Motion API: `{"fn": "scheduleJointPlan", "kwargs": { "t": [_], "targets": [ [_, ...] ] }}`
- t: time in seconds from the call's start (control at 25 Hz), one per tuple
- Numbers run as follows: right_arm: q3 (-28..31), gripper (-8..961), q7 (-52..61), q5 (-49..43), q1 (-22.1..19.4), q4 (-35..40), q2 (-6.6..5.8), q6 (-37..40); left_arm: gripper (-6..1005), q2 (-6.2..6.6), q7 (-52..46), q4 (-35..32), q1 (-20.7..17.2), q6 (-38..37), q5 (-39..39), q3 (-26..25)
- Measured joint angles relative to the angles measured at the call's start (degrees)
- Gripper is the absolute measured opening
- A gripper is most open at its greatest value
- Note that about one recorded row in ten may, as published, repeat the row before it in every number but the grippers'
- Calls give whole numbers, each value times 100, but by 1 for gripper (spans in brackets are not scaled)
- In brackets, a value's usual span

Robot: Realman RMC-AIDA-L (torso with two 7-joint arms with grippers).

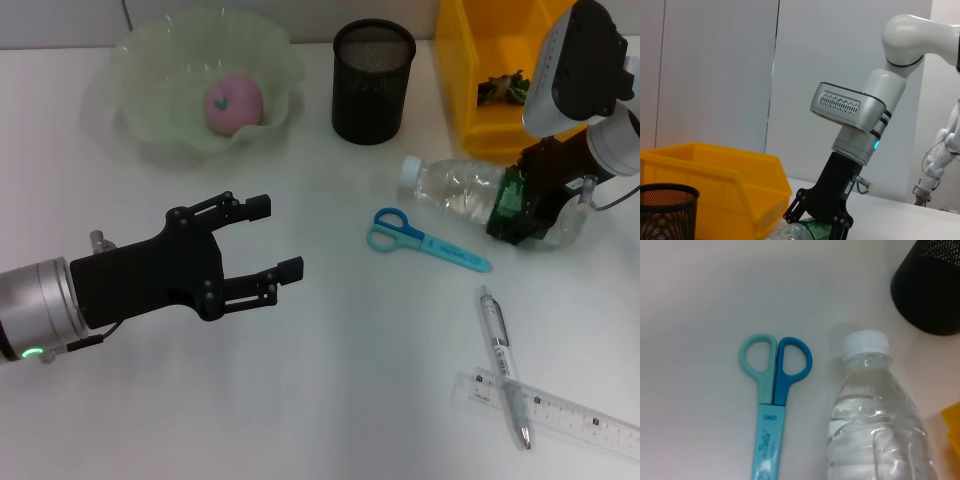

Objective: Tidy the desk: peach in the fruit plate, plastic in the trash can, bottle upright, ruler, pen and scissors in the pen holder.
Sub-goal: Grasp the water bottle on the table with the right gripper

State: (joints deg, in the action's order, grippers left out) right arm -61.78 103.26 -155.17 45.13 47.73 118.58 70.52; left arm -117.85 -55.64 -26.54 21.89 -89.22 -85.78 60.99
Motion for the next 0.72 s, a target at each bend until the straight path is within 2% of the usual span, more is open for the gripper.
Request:
{"fn": "scheduleJointPlan", "kwargs": {
  "t": [0.72],
  "targets": [
    [36, 802, 41, -22, -120, 170, 25, -19, 707, 8, -41, -3, 8, 0, 0, 0]
  ]
}}
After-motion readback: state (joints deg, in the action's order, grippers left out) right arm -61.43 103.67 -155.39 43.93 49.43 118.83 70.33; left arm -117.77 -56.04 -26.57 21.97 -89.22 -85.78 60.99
